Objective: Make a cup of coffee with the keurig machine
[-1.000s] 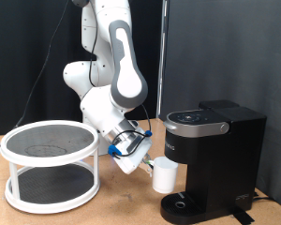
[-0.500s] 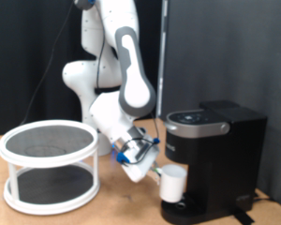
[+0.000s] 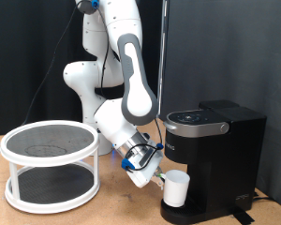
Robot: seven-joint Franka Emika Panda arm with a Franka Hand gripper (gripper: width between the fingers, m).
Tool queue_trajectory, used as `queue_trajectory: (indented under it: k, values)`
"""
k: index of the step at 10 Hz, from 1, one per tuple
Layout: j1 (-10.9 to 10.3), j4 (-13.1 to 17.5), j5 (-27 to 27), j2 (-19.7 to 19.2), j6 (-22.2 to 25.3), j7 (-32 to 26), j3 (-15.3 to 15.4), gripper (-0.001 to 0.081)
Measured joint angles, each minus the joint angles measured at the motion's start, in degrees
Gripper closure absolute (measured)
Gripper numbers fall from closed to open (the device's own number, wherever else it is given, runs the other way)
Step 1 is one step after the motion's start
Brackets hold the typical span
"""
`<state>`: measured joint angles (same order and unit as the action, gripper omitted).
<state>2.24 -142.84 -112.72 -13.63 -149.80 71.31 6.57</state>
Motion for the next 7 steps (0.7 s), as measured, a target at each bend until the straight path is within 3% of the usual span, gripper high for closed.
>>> queue_trajectory:
  k: [2,3,4,5,6,7]
  values:
    - [0.0,0.0,-0.5,-0.3,0.2,-0.5,0.2,0.0802]
    - [0.0,-0.1,-0.5,-0.4,0.4,-0.5,0.2,0.0607]
    - [0.1,-0.3,-0.4,-0.4,0.7,-0.5,0.1,0.0607]
    - [0.2,-0.8,0.0,-0.4,1.3,-0.5,0.1,0.0424]
    - [0.6,-1.4,0.9,-0.3,2.5,-0.5,-0.1,0.0424]
    - [1.3,-2.6,2.8,0.2,4.1,-0.3,-0.3,0.029]
